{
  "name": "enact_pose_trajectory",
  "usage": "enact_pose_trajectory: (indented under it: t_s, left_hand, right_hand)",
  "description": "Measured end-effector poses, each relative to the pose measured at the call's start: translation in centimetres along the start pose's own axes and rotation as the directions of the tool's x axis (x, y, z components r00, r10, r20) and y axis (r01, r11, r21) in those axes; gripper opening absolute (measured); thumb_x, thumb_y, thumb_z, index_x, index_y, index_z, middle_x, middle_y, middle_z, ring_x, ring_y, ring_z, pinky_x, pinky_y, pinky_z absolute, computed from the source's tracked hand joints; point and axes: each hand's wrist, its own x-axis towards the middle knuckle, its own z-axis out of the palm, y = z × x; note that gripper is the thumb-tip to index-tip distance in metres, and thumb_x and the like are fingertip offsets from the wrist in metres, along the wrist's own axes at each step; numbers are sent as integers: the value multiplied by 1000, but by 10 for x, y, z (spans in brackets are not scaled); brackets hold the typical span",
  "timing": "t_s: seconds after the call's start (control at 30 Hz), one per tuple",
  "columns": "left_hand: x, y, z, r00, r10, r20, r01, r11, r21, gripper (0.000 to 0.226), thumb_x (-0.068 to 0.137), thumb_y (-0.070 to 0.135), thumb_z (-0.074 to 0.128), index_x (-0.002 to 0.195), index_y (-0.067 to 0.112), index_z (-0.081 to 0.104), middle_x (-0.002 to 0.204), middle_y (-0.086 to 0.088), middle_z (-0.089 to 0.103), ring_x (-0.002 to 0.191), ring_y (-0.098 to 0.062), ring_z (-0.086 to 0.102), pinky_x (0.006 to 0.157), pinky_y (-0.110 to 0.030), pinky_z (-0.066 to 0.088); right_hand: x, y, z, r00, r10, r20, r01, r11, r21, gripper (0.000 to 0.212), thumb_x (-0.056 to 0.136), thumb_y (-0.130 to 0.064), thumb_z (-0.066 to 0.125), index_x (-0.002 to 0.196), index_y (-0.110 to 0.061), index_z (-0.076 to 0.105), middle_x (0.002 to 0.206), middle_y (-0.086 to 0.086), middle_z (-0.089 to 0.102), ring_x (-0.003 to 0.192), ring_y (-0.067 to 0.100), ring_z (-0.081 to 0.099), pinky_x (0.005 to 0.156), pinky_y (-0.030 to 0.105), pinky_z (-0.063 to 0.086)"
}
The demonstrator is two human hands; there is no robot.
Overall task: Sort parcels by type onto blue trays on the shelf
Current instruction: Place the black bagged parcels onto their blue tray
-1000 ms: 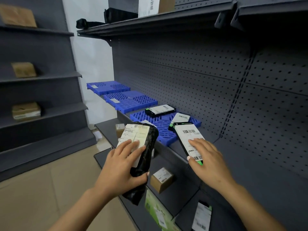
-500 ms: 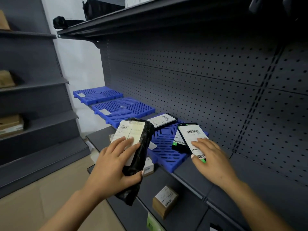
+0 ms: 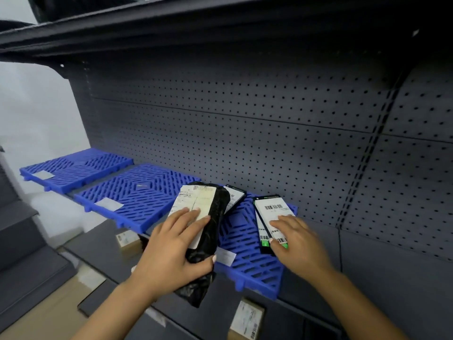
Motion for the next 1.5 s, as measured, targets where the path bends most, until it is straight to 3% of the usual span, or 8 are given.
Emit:
enact_pose_trajectory:
  t_s: [0.23,0.4,0.6,0.83,1.0,1.07,1.2,1.5]
  left_hand:
    - [14,-41,6,997,80,13,-78,994,-77,75,74,69,53,139,36,41,147,13,37,138,-12,26,101,-47,38]
    - [13,-61,3,993,115,41,-109,987,-115,76,74,71,50,141,37,38,148,14,34,140,-9,20,105,-45,34]
    - [1,-73,-11,994,106,3,-105,988,-114,75,76,73,46,141,36,38,149,13,34,140,-10,21,105,-46,35]
    - [-40,-79,-42,997,33,-73,-36,998,-42,75,75,68,55,139,31,44,147,10,38,139,-14,28,103,-45,36]
    - [-82,-90,-62,993,-92,-75,94,995,33,76,71,68,57,137,30,47,146,8,41,137,-17,32,100,-45,38]
    - [-100,-95,-68,988,-131,-82,136,988,67,77,71,68,58,136,30,47,145,8,42,137,-17,32,99,-41,36]
    - [-129,-115,-80,980,-187,-66,192,977,92,76,71,67,59,136,30,47,145,7,42,137,-17,33,101,-43,37]
    - [-152,-207,-107,973,-214,-86,222,971,92,75,73,68,57,137,32,45,146,7,41,138,-17,30,102,-49,38]
  right_hand:
    - [8,-19,13,993,111,26,-109,992,-67,48,93,-39,49,138,-24,43,143,-4,41,132,15,32,106,33,32]
    - [9,-32,18,990,134,41,-123,972,-201,58,92,-60,30,144,-33,31,152,-7,30,142,16,19,115,45,10]
    - [7,-69,13,998,-35,-42,30,993,-117,75,81,-67,14,144,-31,33,152,-4,31,143,17,18,115,32,8]
    - [5,-116,13,961,-254,-113,253,967,-27,59,89,-56,33,140,-27,42,145,-4,42,138,15,29,113,38,24]
    - [5,-153,27,918,-391,-60,394,918,45,61,89,-57,28,143,-31,35,148,-14,30,140,6,15,113,27,8]
    - [7,-165,36,901,-432,-38,433,898,71,61,89,-58,27,144,-32,34,150,-13,27,141,7,14,114,28,11]
    - [11,-196,54,879,-476,-21,474,871,131,62,88,-58,28,143,-31,35,151,-9,30,141,8,14,116,37,18]
    - [43,-282,91,875,-484,3,482,871,92,66,86,-61,22,145,-34,29,153,-11,24,142,4,6,114,28,5]
